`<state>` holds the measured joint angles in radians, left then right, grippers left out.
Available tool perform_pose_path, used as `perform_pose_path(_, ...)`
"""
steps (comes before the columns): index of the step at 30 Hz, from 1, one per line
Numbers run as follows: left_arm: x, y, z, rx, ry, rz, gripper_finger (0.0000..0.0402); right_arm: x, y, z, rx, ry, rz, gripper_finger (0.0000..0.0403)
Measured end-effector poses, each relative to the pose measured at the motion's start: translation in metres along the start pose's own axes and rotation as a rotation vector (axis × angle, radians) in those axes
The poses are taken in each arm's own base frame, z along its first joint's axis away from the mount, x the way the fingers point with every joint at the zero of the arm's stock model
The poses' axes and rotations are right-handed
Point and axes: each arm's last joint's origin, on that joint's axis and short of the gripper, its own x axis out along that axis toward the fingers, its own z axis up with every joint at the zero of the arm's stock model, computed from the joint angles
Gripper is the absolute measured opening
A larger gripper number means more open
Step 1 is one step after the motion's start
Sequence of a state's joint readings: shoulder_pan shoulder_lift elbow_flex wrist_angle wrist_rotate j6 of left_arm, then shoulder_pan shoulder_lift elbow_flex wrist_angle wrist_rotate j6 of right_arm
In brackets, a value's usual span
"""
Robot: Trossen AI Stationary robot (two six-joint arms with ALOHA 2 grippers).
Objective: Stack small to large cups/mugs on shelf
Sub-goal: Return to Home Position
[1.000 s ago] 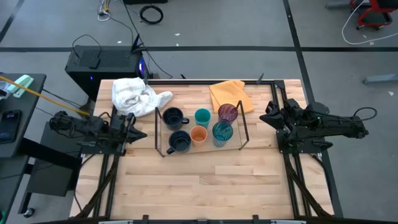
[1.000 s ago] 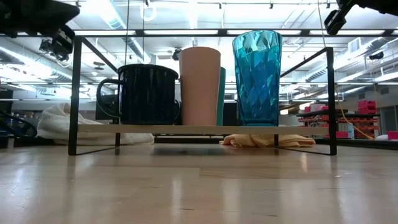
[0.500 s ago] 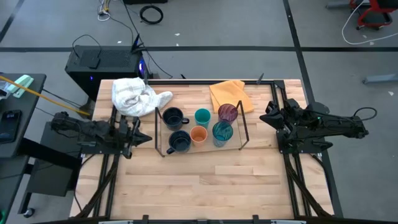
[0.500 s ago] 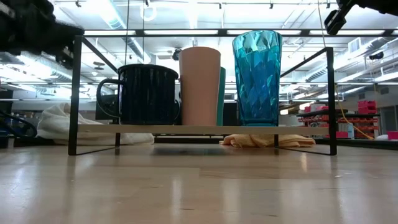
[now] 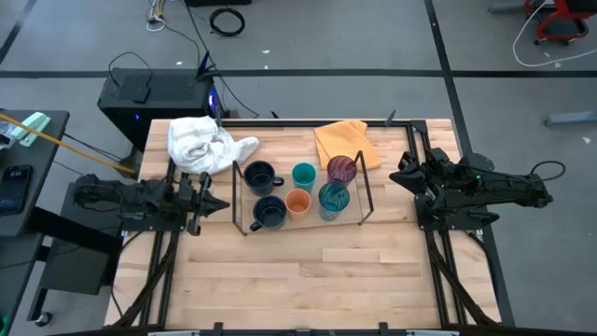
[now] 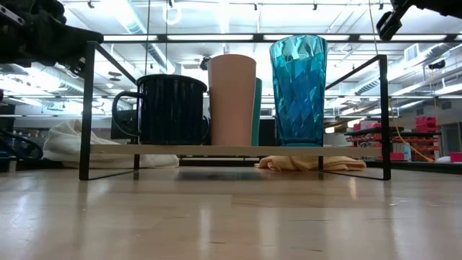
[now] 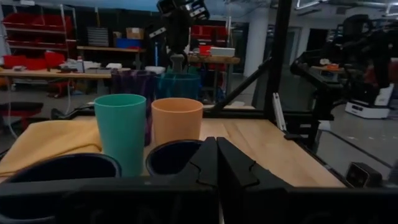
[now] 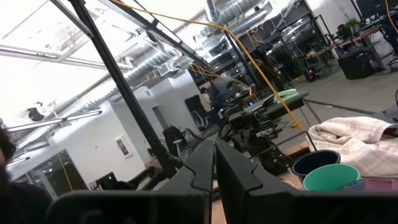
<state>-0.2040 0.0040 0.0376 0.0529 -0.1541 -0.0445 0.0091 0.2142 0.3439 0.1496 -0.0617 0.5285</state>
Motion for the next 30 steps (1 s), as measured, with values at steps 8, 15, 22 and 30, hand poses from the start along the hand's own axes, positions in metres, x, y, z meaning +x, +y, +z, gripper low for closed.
perform_pose_path(8, 0.001, 0.007, 0.001, 0.009, -0.009, 0.019, 0.0002, 0.000, 0.000, 0.000, 0.000, 0.000, 0.000, 0.0023)
perform_pose_path(15, 0.001, 0.013, 0.002, -0.037, -0.014, 0.027, 0.0003, 0.000, 0.000, 0.000, 0.000, 0.000, -0.001, 0.0023)
perform_pose_path(22, 0.001, 0.017, 0.002, -0.050, -0.022, 0.060, 0.0004, 0.000, 0.000, 0.000, 0.000, 0.000, 0.000, 0.0023)
perform_pose_path(30, 0.000, 0.018, 0.002, -0.048, -0.020, 0.067, 0.0005, 0.000, 0.000, 0.000, -0.045, -0.001, -0.002, 0.0023)
